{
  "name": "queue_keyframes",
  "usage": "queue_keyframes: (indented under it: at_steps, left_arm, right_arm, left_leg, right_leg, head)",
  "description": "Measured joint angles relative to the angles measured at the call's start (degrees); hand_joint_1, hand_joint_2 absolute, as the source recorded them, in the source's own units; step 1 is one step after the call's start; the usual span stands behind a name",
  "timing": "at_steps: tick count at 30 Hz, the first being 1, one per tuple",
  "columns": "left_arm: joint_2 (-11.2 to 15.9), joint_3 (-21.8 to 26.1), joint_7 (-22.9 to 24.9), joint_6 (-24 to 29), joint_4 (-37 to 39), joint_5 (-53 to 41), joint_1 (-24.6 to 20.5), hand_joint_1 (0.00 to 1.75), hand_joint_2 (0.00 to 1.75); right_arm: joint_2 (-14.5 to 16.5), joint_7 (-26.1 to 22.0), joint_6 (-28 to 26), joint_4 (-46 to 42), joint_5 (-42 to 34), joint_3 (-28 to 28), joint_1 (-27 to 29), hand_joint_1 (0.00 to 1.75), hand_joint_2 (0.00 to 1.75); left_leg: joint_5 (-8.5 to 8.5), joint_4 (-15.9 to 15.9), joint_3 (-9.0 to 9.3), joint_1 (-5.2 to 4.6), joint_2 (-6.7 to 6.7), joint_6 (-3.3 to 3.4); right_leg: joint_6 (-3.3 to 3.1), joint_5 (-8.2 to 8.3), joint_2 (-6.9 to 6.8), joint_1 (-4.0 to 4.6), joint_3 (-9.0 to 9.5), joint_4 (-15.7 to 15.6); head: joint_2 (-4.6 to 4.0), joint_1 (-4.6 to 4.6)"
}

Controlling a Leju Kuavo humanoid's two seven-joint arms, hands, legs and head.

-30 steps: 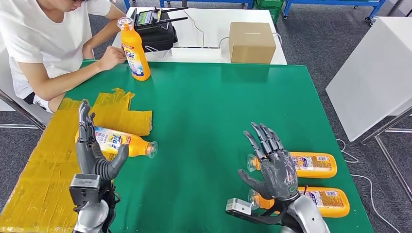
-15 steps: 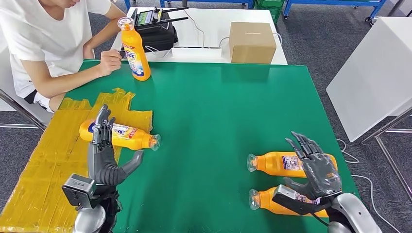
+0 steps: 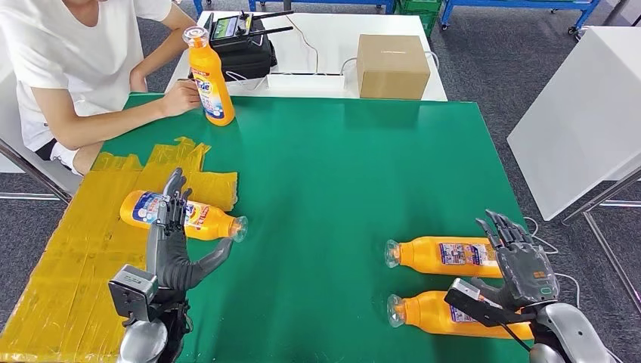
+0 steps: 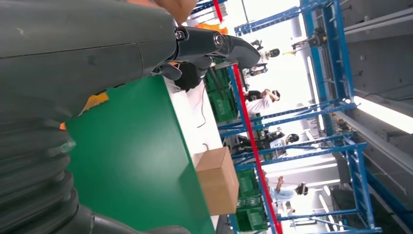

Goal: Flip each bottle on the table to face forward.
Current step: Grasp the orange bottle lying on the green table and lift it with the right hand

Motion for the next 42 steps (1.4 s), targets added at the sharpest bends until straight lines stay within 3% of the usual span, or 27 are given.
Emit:
queue_keyframes:
  at_steps: [16,34,42]
  left_arm:
    - [-0.26,-0.44,0.33,-0.78,1.28,0.21,-0.44,0.00,1.75]
    - [-0.60,-2.88,0.66,-0.84,3.71,0.72,-3.71,0.00,1.75]
    - [-0.60,-3.59,0.70,-0.95,4.61,1.04,-4.36,0.00,1.75]
  right_arm:
    - [-0.38,2.33,1.20,11.41,4.50,-0.31,-3.55,0.00,1.75]
    - [1.79,2.53,-2.07,29.65,12.26,2.94,-16.91,0.00,1.75]
    - [2.08,1.56,-3.16,33.64,14.19,5.80,-19.87,0.00,1.75]
  left_leg:
    - [0.00,0.00,0.00,0.00,0.00,0.00]
    - [0.04,0.01,0.09,0.01,0.03,0.04]
    - [0.04,0.00,0.32,0.01,0.07,0.04]
  right_leg:
    - [0.00,0.00,0.00,0.01,0.00,0.00]
    - [0.01,0.03,0.09,0.01,0.07,0.02]
    - [0.02,0.03,0.12,0.01,0.28,0.00]
  head:
    - [0.00,-0.01]
    - [0.00,-0.01]
    - [0.00,0.01]
